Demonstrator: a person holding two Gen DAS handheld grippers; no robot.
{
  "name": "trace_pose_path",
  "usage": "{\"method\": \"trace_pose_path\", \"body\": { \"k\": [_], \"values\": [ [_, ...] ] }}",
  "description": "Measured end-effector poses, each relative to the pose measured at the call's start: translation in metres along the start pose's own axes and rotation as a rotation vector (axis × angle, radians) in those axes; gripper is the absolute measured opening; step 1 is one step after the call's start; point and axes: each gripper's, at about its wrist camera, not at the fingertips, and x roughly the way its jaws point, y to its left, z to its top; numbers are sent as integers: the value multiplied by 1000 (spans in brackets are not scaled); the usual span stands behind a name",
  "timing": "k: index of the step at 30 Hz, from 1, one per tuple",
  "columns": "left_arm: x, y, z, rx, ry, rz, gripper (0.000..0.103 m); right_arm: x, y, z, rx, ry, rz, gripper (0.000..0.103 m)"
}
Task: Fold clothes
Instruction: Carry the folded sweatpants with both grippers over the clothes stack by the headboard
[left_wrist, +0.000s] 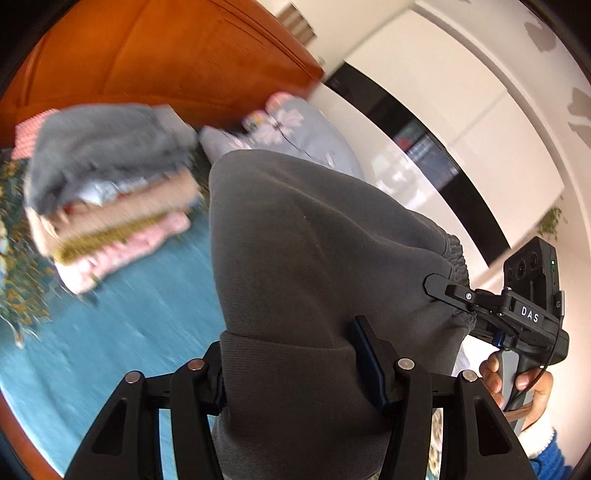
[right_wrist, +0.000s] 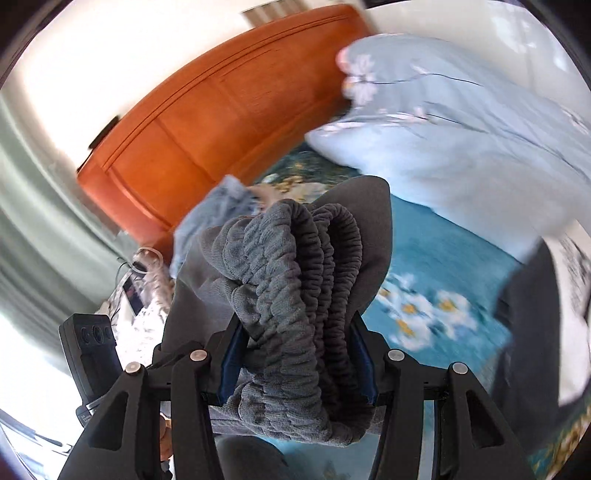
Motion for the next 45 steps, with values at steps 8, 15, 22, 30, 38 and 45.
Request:
{"method": "trace_pose_path", "body": {
  "k": [8, 15, 22, 30, 38, 45],
  "values": [
    [-44, 88, 105, -142, -193, 125, 59, 120, 124, 131, -237, 100, 124, 53],
    [-40, 161, 159, -270, -273, 217, 59, 219, 204, 200, -429, 203, 161, 53],
    [-6, 215, 173, -364, -262, 256, 59, 312, 241, 242, -539, 313, 179, 54],
    [25, 240, 165, -347, -199, 302, 59, 404, 181, 229, -391, 394, 216, 55],
    [15, 226, 171, -311, -156, 323, 64, 394, 171, 236, -391, 413, 246, 63],
    [-9, 211, 177, -250, -167, 394, 70, 360, 174, 250, -403, 336, 204, 65]
  ]
}}
